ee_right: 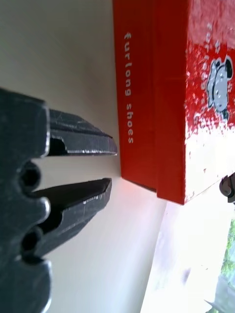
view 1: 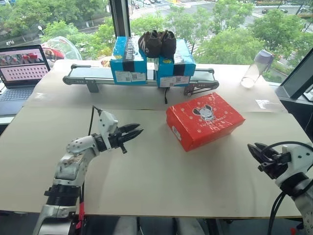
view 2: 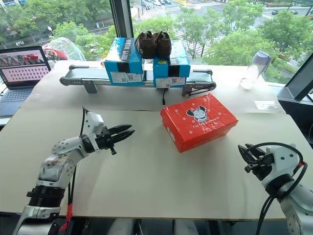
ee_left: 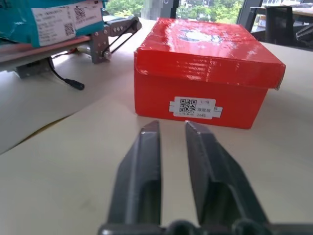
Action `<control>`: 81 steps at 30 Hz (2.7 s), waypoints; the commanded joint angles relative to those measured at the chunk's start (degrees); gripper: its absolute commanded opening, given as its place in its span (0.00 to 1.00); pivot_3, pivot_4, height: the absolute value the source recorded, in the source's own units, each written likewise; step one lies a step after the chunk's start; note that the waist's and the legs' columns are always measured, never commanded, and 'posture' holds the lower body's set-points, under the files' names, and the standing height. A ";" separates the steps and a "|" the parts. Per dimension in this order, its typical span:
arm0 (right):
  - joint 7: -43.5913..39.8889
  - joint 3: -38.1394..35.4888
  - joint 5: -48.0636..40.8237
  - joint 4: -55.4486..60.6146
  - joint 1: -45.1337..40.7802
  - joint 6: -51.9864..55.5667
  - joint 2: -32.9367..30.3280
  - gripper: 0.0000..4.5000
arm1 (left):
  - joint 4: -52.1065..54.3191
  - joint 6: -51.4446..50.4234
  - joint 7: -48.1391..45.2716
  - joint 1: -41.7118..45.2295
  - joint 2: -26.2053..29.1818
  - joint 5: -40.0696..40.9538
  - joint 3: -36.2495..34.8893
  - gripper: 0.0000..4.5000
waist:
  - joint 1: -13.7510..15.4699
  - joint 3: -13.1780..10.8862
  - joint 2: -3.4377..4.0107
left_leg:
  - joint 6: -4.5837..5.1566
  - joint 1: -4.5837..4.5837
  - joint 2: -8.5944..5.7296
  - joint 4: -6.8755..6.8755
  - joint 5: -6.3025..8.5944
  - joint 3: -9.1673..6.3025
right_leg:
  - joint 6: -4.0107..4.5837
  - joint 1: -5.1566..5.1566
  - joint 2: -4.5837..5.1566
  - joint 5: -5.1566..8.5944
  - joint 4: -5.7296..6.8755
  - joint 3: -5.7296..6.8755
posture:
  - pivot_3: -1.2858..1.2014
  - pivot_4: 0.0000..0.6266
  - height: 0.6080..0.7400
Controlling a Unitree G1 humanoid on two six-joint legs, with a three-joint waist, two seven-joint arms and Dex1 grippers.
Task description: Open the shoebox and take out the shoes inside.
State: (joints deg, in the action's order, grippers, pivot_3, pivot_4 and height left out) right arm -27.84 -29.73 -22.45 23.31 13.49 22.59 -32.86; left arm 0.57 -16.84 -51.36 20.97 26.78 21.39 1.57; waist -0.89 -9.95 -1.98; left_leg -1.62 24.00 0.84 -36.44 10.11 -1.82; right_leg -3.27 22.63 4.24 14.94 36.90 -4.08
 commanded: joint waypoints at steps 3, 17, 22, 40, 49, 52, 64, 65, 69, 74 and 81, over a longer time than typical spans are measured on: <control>8.69 1.22 9.77 -7.11 -7.97 -3.90 -1.32 0.01 | 4.24 -3.79 7.58 2.26 -4.92 -3.21 3.88 0.00 | -0.07 0.00 0.00 | 0.00 -0.05 0.01 -0.01 0.00 0.00 | -0.01 -0.03 0.00 -0.01 0.00 0.00 | 0.52 0.24 1.00; 10.56 15.42 24.05 -34.91 -32.19 -19.31 -6.09 0.01 | 8.19 -11.08 18.40 5.44 -10.73 -8.52 8.50 0.00 | -0.37 0.00 0.06 | 0.01 -0.23 -0.04 0.04 0.01 0.00 | 0.22 -0.21 -0.01 -0.15 -0.03 -0.04 | 0.52 0.24 1.00; 8.37 18.30 24.58 -42.31 -37.90 -23.27 -6.28 0.01 | 8.49 -13.07 19.21 5.80 -10.72 -10.55 11.16 0.00 | -0.35 0.00 0.05 | 0.01 -0.22 -0.07 0.04 0.01 0.00 | 0.31 -0.22 0.02 -0.20 -0.04 -0.04 | 0.52 0.24 1.00; -11.82 23.22 14.88 -42.51 -42.22 -20.13 -2.56 0.01 | 2.99 -10.86 18.40 8.91 -7.61 -18.04 14.17 0.00 | -2.38 0.00 0.05 | 0.01 -0.33 -0.03 0.06 0.01 -0.02 | 0.30 -0.28 -0.02 -0.22 -0.01 -0.05 | 0.52 0.24 1.00; -14.38 26.09 13.07 -37.15 -41.17 -16.25 1.42 0.01 | 12.25 -15.45 15.25 4.43 4.77 -16.75 7.72 0.00 | -3.10 -0.01 0.06 | 0.01 -0.41 0.00 0.15 0.01 -0.02 | 0.30 -0.26 -0.03 -0.22 0.06 -0.08 | 0.52 0.24 1.00; -15.64 27.85 12.29 -34.73 -40.93 -14.45 3.39 0.01 | 15.25 -17.55 15.01 2.36 7.09 -15.76 5.19 0.00 | -2.92 -0.01 0.07 | 0.01 -0.39 -0.01 0.14 0.01 -0.03 | 0.30 -0.25 -0.01 -0.21 0.07 -0.05 | 0.52 0.24 1.00; -18.04 33.29 7.84 -21.17 -39.84 -4.11 9.09 0.01 | 28.21 -31.71 11.70 -7.38 8.95 -3.77 -6.80 0.00 | -2.92 -0.04 0.09 | 0.01 -0.27 0.03 0.15 0.01 -0.05 | 0.30 -0.09 -0.02 -0.21 0.09 -0.04 | 0.52 0.24 1.00; -18.08 33.66 7.53 -20.22 -39.71 -3.26 9.28 0.01 | 28.97 -33.32 11.17 -8.23 9.06 -1.85 -8.63 0.00 | -2.97 -0.04 0.09 | 0.01 -0.26 0.02 0.15 0.01 -0.06 | 0.31 -0.07 -0.02 -0.21 0.11 -0.04 | 0.52 0.24 1.00; -19.01 35.03 5.52 -14.69 -38.45 1.47 9.29 0.01 | 32.41 -38.67 8.94 -12.70 11.60 3.92 -14.37 0.00 | -2.89 -0.05 0.09 | 0.01 -0.20 0.04 0.15 0.02 -0.06 | 0.31 0.02 -0.02 -0.21 0.13 -0.04 | 0.52 0.24 1.00; -20.08 35.90 1.21 -6.07 -36.25 10.68 7.43 0.01 | 35.68 -40.90 6.28 -17.92 15.59 8.21 -18.28 0.00 | -2.57 -0.06 0.06 | 0.00 -0.20 0.04 0.15 0.02 -0.06 | 0.32 0.02 -0.01 -0.20 0.12 -0.02 | 0.52 0.24 1.00; -20.65 37.43 -2.02 1.75 -33.09 18.72 2.85 0.01 | 34.34 -39.03 4.68 -20.75 20.06 9.80 -20.38 0.00 | -1.67 -0.07 0.05 | -0.01 -0.20 0.08 0.17 0.02 -0.05 | 0.38 0.07 -0.01 -0.08 0.11 0.01 | 0.52 0.24 1.00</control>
State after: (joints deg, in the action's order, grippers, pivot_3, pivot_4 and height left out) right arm -47.31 6.29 -21.97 21.63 -19.44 40.19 -30.04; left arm 33.25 -58.31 -45.09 -0.30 46.13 29.46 -18.81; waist -2.56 -10.02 -1.92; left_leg -1.62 23.79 0.92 -36.27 10.14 -1.86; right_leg -2.94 22.70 4.23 14.90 37.01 -4.07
